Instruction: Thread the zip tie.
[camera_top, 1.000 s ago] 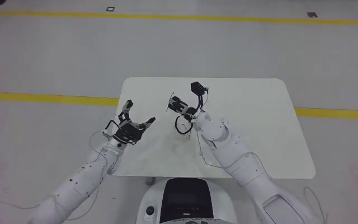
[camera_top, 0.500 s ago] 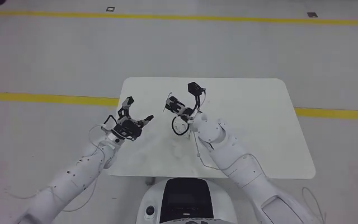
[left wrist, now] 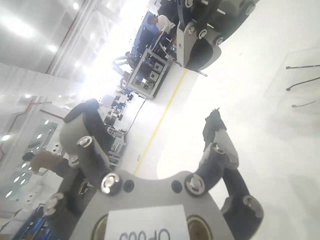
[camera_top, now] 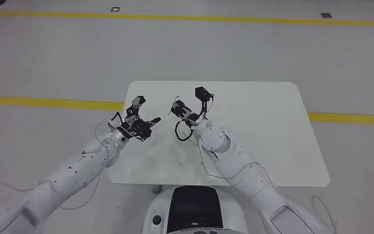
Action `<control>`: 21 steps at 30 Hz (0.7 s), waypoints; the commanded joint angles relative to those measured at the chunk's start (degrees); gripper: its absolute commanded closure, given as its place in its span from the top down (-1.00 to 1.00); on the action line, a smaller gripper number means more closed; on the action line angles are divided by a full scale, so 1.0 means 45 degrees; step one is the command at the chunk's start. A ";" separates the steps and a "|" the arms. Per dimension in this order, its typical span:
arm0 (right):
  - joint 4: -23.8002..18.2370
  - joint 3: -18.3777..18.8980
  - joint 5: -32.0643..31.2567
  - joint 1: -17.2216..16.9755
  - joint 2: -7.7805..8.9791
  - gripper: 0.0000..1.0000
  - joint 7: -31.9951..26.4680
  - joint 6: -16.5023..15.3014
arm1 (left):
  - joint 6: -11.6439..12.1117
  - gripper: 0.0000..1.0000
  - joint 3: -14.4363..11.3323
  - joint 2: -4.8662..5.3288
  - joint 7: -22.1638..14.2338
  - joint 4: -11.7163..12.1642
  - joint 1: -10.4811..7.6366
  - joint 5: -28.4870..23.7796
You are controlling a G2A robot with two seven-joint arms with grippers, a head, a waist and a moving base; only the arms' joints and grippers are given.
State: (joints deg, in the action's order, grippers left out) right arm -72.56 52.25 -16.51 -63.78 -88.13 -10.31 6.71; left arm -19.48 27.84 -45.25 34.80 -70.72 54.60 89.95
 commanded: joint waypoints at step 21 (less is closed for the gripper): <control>0.0046 -0.0880 -0.0119 -0.0054 -0.0589 -1.00 0.2637 0.1547 | -0.0001 1.00 -0.1597 -0.0052 -0.0518 0.0098 -0.1209 0.0000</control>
State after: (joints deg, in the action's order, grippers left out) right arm -72.27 48.49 -16.50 -63.94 -90.69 0.79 12.93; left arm -19.44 20.92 -45.45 32.54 -70.27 49.36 89.95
